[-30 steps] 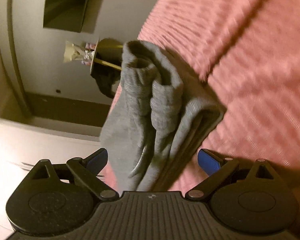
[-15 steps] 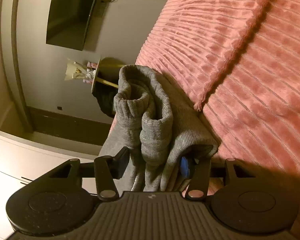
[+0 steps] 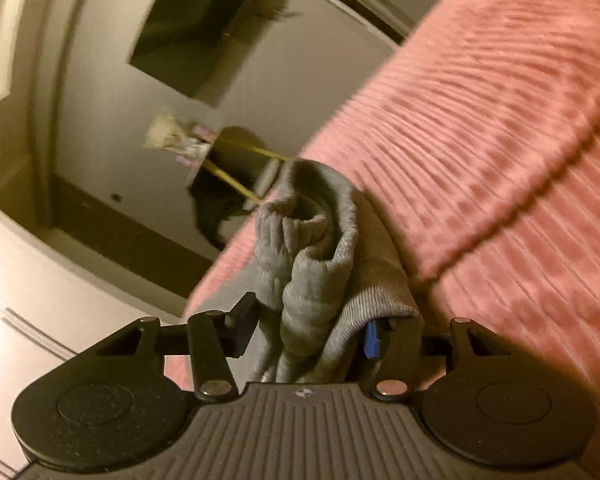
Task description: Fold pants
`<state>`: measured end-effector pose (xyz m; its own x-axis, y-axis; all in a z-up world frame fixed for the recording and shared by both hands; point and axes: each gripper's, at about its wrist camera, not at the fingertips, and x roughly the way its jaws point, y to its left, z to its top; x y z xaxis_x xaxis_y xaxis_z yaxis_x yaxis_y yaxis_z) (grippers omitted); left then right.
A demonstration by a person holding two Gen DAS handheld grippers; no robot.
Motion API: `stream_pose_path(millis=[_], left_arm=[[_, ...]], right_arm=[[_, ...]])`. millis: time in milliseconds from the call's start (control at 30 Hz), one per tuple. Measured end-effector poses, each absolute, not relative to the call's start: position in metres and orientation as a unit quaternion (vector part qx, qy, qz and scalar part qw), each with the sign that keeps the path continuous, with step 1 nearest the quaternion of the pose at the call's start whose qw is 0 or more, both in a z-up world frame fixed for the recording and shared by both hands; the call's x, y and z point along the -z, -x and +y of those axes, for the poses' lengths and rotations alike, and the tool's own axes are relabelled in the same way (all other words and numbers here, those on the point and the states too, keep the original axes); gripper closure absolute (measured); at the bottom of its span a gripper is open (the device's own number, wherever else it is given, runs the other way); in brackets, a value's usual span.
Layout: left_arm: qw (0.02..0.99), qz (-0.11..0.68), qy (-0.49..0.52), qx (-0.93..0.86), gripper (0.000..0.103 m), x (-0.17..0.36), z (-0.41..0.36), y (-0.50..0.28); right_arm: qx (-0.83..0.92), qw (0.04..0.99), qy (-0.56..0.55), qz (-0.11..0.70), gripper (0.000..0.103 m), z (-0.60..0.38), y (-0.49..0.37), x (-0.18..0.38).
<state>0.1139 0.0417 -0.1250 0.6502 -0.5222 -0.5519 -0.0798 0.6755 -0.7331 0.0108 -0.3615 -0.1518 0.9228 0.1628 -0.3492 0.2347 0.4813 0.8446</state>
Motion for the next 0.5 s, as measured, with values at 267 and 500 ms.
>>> stream_pose_path(millis=[267, 500], left_arm=[[0.861, 0.414, 0.260, 0.140, 0.042, 0.072, 0.011, -0.121], [0.840, 0.507, 0.121, 0.153, 0.025, 0.030, -0.050, -0.168]], right_arm=[[0.017, 0.812, -0.539, 0.224, 0.033, -0.378, 0.007, 0.144], [0.067, 0.864, -0.453, 0.210, 0.030, -0.371, 0.021, 0.120]])
